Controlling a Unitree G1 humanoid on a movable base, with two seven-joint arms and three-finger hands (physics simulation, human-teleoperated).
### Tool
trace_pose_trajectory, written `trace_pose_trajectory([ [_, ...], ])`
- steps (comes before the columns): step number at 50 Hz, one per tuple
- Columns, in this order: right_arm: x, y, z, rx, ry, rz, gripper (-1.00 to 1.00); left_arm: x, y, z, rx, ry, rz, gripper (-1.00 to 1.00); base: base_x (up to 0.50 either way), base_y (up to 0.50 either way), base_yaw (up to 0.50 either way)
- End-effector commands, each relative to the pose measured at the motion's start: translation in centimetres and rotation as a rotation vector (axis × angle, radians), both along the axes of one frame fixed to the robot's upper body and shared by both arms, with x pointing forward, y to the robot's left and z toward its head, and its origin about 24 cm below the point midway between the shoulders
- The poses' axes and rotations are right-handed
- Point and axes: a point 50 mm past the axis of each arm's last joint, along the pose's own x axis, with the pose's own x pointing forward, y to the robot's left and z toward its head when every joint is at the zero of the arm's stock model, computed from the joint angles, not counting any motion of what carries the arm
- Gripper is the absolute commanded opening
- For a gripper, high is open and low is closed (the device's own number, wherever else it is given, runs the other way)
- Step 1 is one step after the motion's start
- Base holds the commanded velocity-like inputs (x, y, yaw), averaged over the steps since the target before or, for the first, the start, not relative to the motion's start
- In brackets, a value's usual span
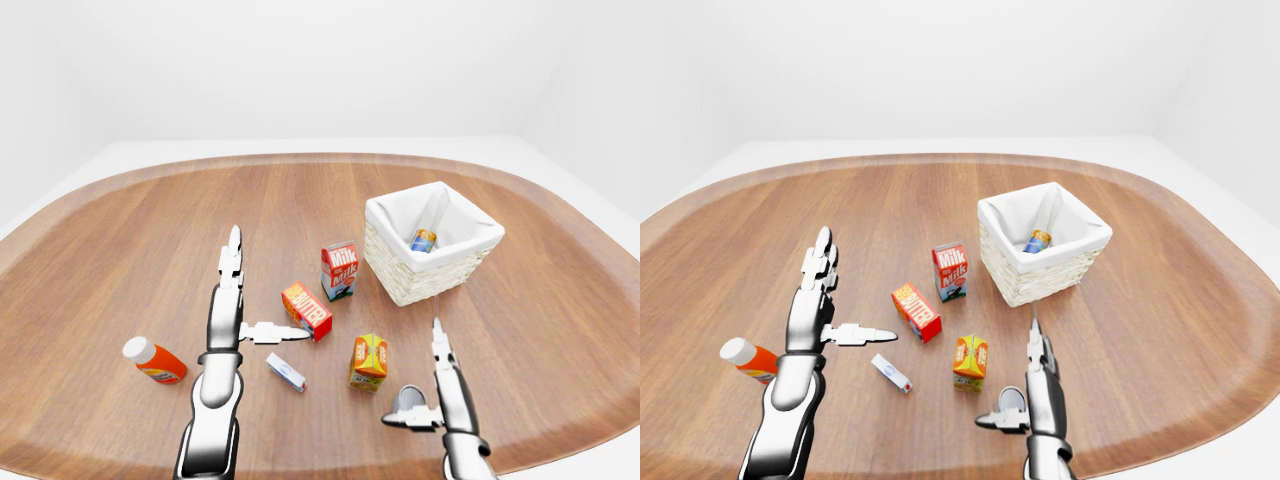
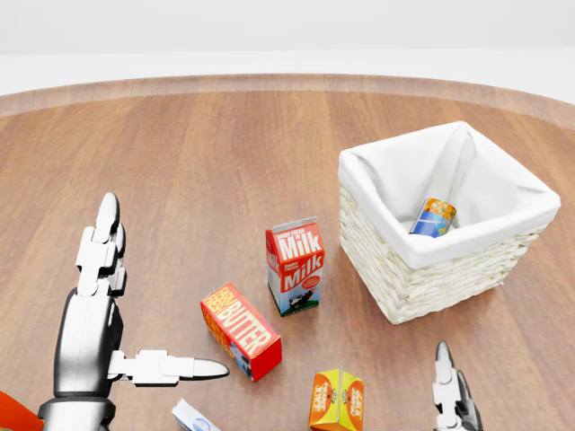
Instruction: Pick up the alphabet soup and the tomato sauce, and put them in the basket.
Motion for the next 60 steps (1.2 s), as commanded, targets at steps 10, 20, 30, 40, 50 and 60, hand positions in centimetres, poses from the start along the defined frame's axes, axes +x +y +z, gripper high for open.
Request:
trace_pose_trajectory([
  [10, -0.1, -0.1, -1.0, -0.044, 0.034, -0.013, 1.0, 0.0, 0.0, 0.0, 0.003, 0.0, 0.002, 1.0, 0.0, 0.0, 0.0],
  [20, -0.2, -0.1, -1.1, -0.056, 0.037, -0.011, 1.0, 0.0, 0.0, 0.0, 0.003, 0.0, 0.003, 1.0, 0.0, 0.0, 0.0],
  [30, -0.6, -0.3, -1.7, -0.091, 0.058, -0.018, 1.0, 0.0, 0.0, 0.0, 0.003, 0.0, 0.002, 1.0, 0.0, 0.0, 0.0],
  [40, -1.0, -0.5, -2.4, -0.108, 0.09, -0.027, 1.0, 0.0, 0.0, 0.1, 0.007, -0.003, 0.006, 1.0, 0.0, 0.0, 0.0],
  [50, -0.9, -0.5, -3.1, -0.14, 0.108, -0.035, 1.0, -0.1, 0.0, 0.2, 0.007, -0.007, 0.004, 1.0, 0.0, 0.0, 0.0],
  [60, -0.9, -0.6, -3.5, -0.163, 0.115, -0.036, 1.0, -0.1, 0.0, 0.0, 0.007, -0.001, 0.005, 1.0, 0.0, 0.0, 0.0],
])
